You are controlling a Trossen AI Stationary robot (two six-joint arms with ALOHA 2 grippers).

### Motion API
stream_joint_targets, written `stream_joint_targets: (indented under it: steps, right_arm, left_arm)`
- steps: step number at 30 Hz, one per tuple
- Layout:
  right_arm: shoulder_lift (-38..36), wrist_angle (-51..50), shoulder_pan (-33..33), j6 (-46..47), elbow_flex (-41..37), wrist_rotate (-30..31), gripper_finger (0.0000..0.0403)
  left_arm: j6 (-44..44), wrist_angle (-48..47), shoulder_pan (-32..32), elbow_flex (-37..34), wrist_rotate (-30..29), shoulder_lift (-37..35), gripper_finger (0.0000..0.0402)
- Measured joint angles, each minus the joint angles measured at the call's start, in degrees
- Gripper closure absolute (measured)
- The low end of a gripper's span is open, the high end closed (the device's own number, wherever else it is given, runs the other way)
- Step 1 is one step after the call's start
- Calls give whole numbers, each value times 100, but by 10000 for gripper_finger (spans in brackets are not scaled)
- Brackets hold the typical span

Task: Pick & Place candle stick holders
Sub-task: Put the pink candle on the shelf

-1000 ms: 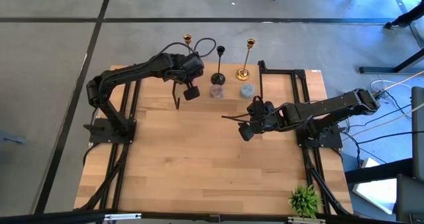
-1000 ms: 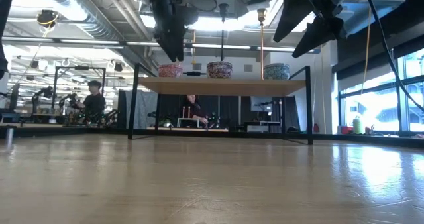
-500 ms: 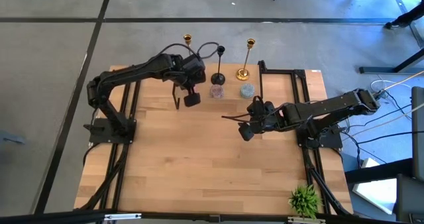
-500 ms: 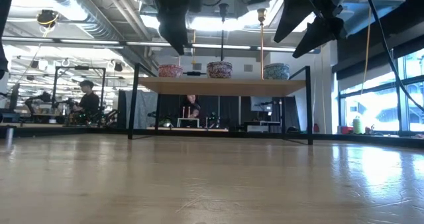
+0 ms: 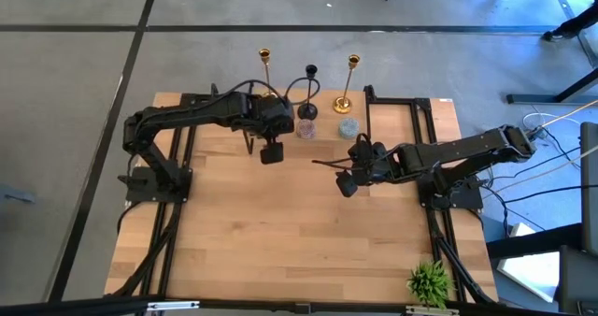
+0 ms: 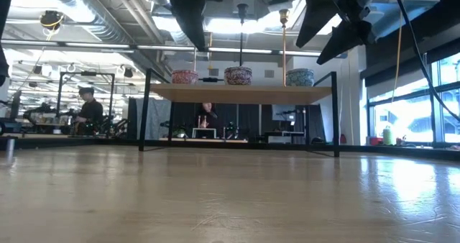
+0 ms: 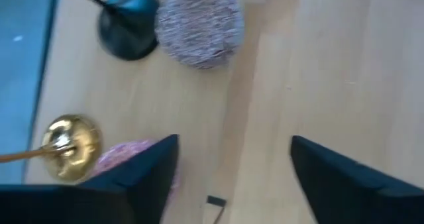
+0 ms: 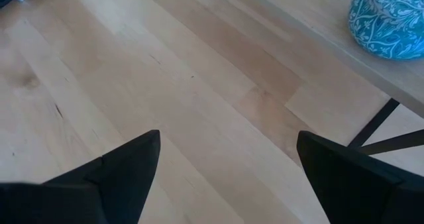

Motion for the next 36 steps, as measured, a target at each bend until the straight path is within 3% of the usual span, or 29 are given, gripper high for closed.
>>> stream_joint_targets:
  steps: [5, 8, 10, 16, 27, 36]
  right_arm:
    - [0, 2, 0, 37, 0, 0, 45]
    - [0, 2, 0, 52, 0, 0, 45]
    - [0, 2, 3, 52, 0, -1, 45]
    - [0, -47, 17, 52, 0, -30, 45]
    - [0, -86, 17, 52, 0, -44, 45]
    - [0, -114, 17, 52, 0, 47, 45]
  left_arm:
    - [-21, -58, 118, 0, -706, 0, 253]
    - [-7, -67, 279, 0, -800, 0, 350]
    - [41, -101, 415, -7, -810, -28, 386]
    - [433, -255, 836, -7, -920, -161, 399]
    - [1196, -316, 1482, -7, 441, -280, 400]
    - [1535, -276, 1419, -14, 195, -275, 400]
